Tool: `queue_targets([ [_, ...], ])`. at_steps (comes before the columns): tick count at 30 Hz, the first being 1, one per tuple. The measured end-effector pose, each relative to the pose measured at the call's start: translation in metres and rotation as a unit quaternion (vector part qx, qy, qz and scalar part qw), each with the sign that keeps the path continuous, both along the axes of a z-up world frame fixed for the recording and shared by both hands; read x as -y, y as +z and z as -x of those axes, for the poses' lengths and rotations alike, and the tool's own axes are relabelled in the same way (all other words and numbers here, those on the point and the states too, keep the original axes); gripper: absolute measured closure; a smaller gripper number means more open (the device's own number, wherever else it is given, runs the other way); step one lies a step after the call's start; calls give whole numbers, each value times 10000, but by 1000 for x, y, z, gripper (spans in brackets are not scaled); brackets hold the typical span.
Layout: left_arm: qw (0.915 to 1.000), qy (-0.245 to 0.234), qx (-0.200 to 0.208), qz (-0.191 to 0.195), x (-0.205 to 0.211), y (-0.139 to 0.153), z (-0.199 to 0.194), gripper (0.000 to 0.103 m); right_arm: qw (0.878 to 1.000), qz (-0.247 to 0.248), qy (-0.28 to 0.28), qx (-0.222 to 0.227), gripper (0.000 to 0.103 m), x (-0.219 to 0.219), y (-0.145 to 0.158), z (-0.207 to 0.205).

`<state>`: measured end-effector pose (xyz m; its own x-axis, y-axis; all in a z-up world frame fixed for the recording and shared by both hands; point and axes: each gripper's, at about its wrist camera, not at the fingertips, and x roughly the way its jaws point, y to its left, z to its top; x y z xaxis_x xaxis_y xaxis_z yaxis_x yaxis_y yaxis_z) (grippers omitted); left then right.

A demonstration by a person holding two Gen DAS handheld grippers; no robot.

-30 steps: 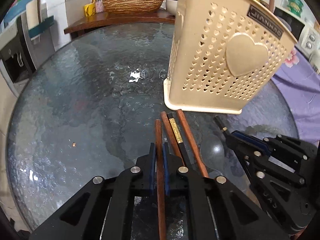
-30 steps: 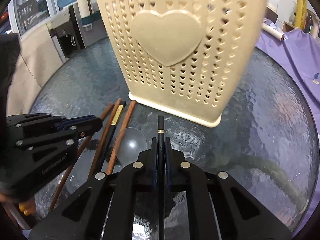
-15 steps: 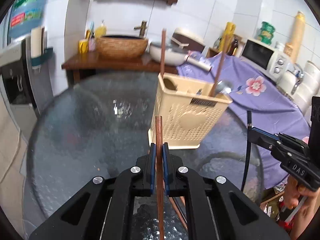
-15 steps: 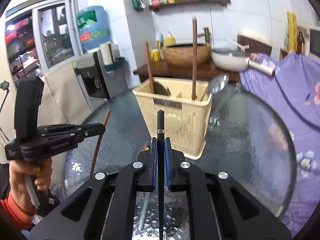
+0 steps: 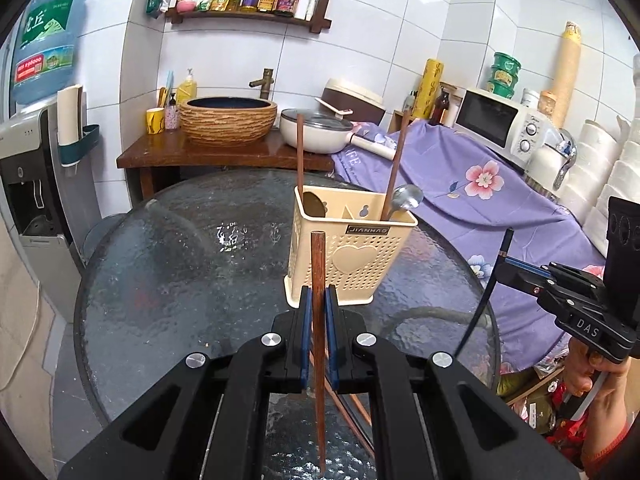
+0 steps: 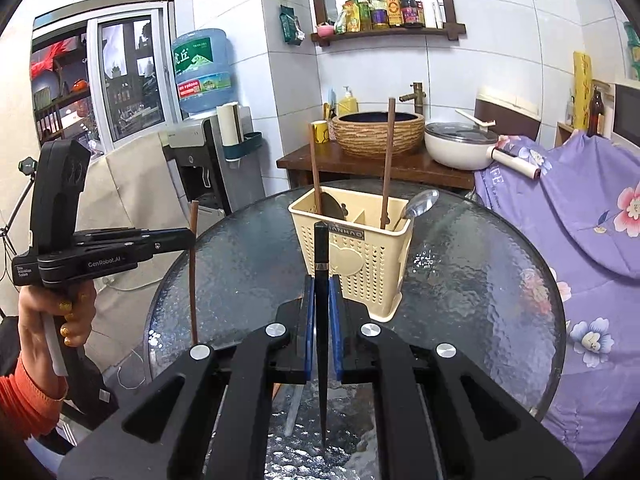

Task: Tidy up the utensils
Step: 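Lift both held chopsticks over the cream holder and lower them into it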

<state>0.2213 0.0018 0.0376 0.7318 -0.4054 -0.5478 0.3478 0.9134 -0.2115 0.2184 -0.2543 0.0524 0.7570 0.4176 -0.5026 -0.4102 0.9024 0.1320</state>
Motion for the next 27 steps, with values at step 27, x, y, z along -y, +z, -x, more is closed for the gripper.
queue_targets([
  [27, 9895, 225, 1419, 142, 32, 184, -53, 96, 9914, -183, -558, 1169, 95, -10, 176, -70],
])
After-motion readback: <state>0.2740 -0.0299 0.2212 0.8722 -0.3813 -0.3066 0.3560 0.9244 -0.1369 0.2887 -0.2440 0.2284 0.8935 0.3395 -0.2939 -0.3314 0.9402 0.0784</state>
